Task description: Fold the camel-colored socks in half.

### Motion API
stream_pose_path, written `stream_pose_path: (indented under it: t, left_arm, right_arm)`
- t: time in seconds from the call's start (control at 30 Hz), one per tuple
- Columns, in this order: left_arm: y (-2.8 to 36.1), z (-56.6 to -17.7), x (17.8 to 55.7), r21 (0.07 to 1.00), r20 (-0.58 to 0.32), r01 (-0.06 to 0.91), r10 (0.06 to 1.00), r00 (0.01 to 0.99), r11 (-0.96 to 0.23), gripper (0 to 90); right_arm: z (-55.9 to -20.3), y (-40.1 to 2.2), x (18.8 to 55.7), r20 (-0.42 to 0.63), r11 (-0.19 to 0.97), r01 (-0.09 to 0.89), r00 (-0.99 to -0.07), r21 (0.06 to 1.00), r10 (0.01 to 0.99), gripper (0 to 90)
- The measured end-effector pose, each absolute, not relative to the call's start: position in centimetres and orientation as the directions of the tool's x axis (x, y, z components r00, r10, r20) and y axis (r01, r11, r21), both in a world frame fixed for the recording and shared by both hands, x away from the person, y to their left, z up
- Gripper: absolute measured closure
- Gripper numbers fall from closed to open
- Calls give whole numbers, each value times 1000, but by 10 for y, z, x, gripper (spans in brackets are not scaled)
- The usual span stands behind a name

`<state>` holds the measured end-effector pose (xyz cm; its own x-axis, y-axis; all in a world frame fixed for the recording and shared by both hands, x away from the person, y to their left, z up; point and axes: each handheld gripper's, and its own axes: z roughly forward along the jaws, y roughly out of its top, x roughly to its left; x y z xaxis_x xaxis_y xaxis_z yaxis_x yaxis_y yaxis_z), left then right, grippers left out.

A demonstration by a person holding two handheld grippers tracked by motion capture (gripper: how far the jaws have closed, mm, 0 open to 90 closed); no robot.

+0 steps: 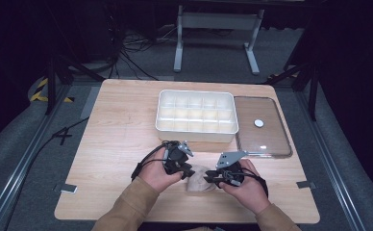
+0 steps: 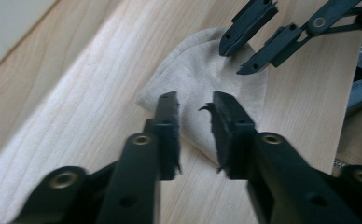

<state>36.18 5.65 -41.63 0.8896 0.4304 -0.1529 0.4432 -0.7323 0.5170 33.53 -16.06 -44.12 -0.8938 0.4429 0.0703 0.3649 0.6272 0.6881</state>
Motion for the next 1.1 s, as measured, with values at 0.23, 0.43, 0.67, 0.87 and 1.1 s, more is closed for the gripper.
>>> stream_pose_path:
  t: [0.23,0.43,0.67,0.87,1.1]
  left_arm:
    - [45,-428,364,486,-133,437,430,893,-757,808]
    - [40,-435,366,457,-131,441,432,892,-772,817]
    - [36,-441,364,427,-127,449,439,889,-785,830]
    - [35,-441,364,425,-143,454,438,888,-783,826]
    - [36,-441,363,419,-149,459,439,886,-783,816]
  right_arm:
    - [-446,-166,334,74,639,377,-891,671,448,755]
    - [-451,-169,334,77,654,380,-894,654,442,723]
    - [-454,-174,335,86,673,377,-902,636,424,693]
    - [-458,-177,336,67,706,343,-920,620,387,694]
    - [-461,-181,340,84,696,328,-929,638,361,701]
